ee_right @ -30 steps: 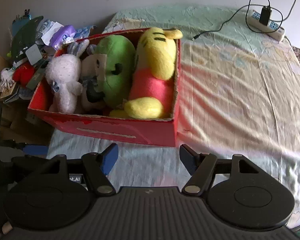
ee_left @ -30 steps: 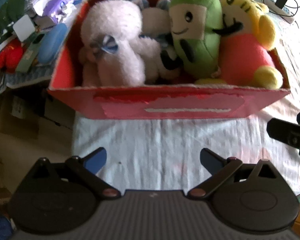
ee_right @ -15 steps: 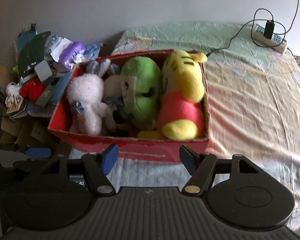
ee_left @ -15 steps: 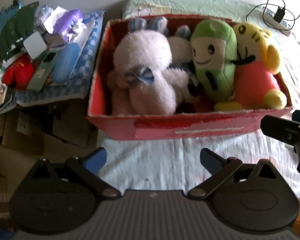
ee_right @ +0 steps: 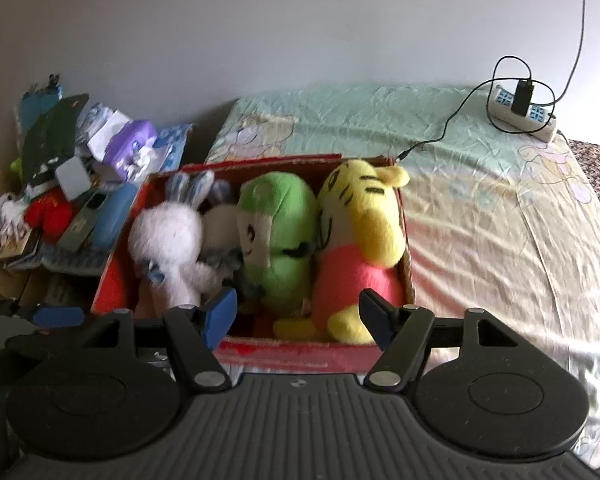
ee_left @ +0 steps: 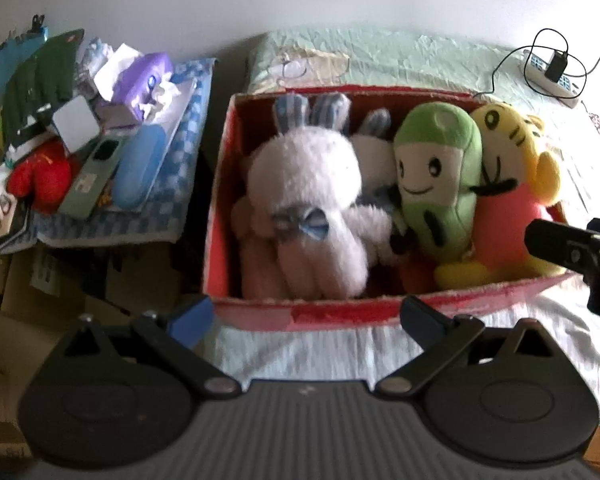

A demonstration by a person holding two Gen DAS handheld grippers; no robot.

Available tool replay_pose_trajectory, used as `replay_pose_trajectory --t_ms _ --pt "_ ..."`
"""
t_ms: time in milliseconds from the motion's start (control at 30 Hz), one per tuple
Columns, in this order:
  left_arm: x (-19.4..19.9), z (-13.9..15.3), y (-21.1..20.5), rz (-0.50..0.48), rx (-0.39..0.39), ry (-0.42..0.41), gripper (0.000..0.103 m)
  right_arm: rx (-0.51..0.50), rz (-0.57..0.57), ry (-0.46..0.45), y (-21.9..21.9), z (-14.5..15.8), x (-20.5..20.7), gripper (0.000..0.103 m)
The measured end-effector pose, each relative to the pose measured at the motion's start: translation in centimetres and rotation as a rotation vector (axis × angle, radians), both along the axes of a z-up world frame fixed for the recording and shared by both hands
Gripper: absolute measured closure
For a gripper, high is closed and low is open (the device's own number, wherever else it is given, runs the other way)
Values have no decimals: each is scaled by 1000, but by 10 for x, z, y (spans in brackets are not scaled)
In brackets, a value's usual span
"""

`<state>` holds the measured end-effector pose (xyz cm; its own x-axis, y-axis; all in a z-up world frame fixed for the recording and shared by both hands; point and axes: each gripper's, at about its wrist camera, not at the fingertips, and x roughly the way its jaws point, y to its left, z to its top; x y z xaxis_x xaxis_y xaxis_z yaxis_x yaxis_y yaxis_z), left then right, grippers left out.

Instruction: Organize objects

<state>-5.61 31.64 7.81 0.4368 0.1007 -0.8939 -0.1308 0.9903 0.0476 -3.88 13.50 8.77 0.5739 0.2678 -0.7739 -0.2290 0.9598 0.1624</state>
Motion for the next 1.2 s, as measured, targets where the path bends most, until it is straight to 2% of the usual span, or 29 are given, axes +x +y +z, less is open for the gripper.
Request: replay_pose_trajectory --t_ms 433,800,1200 --pt "8 -5 -6 -13 -11 -37 3 -73 -52 -35 3 -8 9 33" --pt "8 -4 -16 -21 5 -64 3 -63 -72 -31 0 -13 16 33" --pt "4 1 -10 13 23 -93 3 -50 -81 -37 -2 -12 15 33"
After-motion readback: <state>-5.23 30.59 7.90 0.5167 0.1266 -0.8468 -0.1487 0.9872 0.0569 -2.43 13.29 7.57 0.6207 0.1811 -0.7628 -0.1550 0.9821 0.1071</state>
